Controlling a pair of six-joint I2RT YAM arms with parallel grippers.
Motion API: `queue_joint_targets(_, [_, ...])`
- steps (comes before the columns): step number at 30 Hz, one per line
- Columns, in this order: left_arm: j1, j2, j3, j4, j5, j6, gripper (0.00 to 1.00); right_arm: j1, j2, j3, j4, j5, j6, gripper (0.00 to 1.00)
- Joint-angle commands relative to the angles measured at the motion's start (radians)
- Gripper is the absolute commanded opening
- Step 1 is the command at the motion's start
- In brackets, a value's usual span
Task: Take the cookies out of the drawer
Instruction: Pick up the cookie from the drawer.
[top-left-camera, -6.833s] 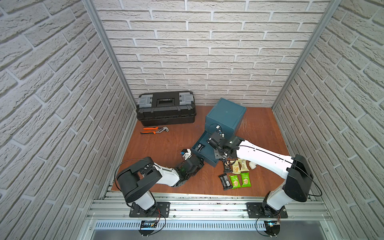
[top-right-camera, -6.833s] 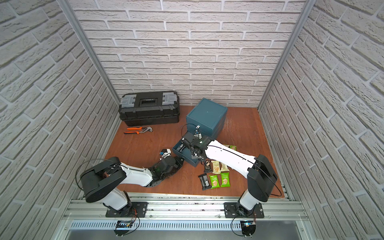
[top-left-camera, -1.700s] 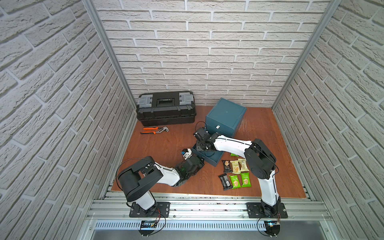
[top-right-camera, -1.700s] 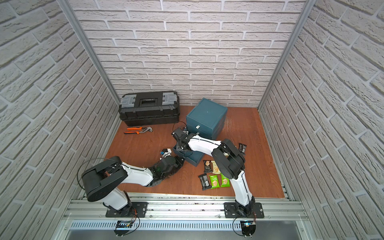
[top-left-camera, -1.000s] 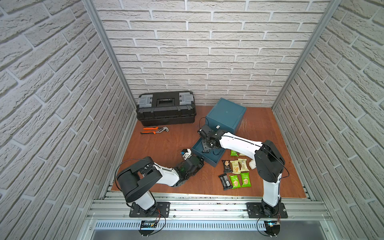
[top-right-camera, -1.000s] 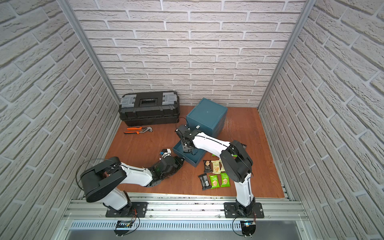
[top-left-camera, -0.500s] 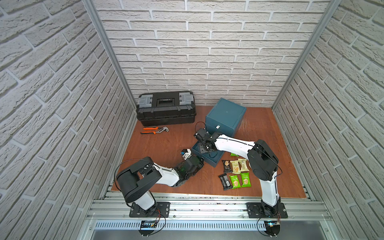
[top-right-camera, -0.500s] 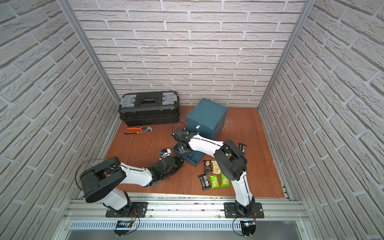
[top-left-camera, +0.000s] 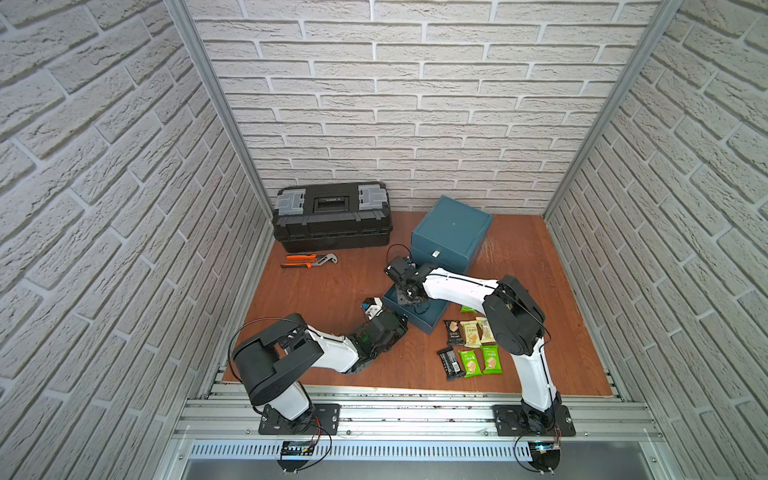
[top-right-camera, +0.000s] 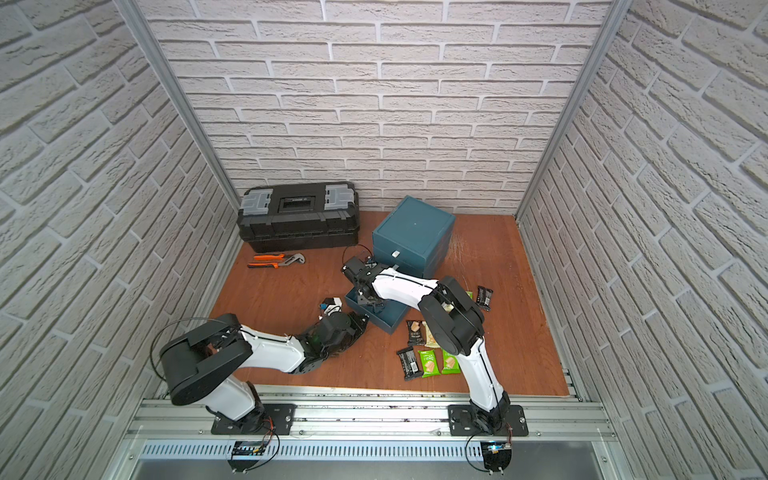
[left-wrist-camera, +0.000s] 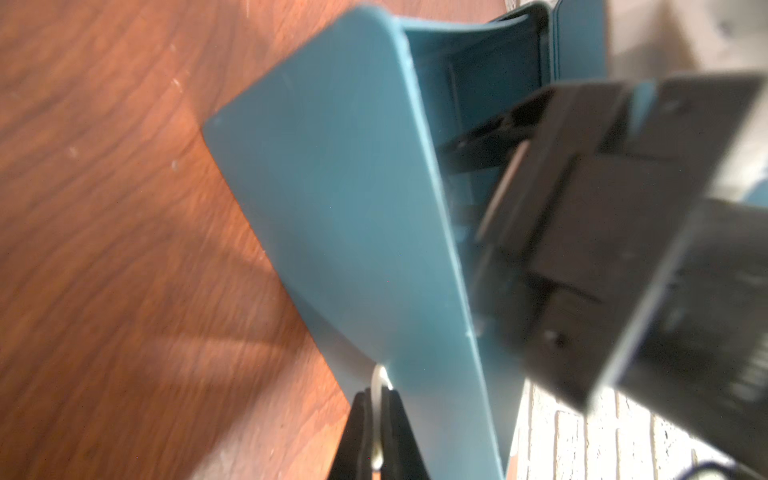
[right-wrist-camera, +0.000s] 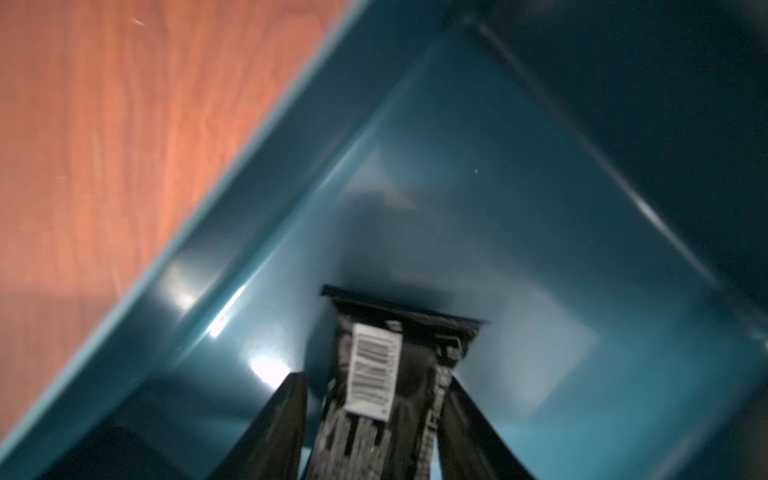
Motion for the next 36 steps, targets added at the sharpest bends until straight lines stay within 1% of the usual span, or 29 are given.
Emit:
queue_joint_targets(1, [0.010,0.001,-0.005,-0.039,0.001,0.019,0.00,0.003,0.004,0.013,-0.004,0.013,0.016,0.47])
queue_joint_targets(8, [0.010,0.001,-0.005,-0.040,0.000,0.021,0.00,0.001,-0.001,0.010,-0.010,0.018,-0.012,0.35])
queue_joint_targets(14, [0.010,0.000,-0.005,-0.040,-0.001,0.020,0.00,0.000,-0.059,0.001,-0.018,0.008,-0.063,0.23])
queue_joint_targets(20, [0.010,-0.006,-0.006,-0.042,-0.005,0.023,0.00,0.011,-0.153,-0.033,-0.046,0.001,-0.106,0.22])
queue_joint_targets(21, [0.010,-0.008,-0.006,-0.042,-0.007,0.023,0.00,0.011,-0.197,-0.042,-0.051,-0.002,-0.111,0.22])
queue_joint_targets(29, [0.011,-0.011,-0.005,-0.045,-0.009,0.025,0.00,0.035,-0.385,-0.134,-0.119,-0.032,-0.134,0.20])
queue_joint_targets(36, [0.016,-0.029,0.007,-0.076,-0.010,0.041,0.00,0.036,-0.615,-0.257,-0.220,-0.031,-0.151,0.20])
